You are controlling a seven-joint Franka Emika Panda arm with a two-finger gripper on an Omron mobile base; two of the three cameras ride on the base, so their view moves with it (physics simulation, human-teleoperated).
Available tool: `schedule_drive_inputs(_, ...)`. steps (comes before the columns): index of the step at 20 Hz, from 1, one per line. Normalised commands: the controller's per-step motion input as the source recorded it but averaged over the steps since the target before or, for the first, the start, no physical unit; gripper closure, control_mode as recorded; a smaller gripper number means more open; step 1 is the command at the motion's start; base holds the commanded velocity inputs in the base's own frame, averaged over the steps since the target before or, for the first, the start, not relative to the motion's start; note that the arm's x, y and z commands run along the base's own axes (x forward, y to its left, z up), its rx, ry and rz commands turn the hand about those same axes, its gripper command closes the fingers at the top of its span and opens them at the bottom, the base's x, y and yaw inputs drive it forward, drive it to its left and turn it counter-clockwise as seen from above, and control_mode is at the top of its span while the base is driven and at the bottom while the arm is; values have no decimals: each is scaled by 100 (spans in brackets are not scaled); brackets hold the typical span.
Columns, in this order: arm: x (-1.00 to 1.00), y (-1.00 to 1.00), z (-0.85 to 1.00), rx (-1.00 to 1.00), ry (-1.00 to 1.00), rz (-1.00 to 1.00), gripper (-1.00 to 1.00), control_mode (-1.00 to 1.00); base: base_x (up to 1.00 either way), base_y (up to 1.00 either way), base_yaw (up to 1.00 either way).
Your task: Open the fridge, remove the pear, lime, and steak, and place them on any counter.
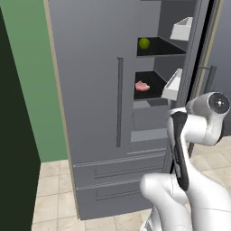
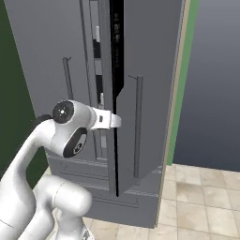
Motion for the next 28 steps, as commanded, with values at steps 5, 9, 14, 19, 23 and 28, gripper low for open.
schedule_drive_inputs(5, 39, 52, 0, -10, 23, -21, -100, -100, 0, 0, 0)
schedule_drive_inputs(9, 56, 39, -1, -11, 24, -3, -100, -100, 0, 0, 0)
schedule_drive_inputs(14, 60, 40, 0, -2, 18, -9, -100, -100, 0, 0, 0)
schedule_drive_inputs(19, 57, 21, 0, -10, 3, -25, -100, -100, 0, 0, 0)
schedule_drive_inputs(23, 57, -4, 0, -12, 0, -26, -100, -100, 0, 0, 0)
schedule_drive_inputs(28, 42, -33, 0, -9, 0, -4, -100, -100, 0, 0, 0)
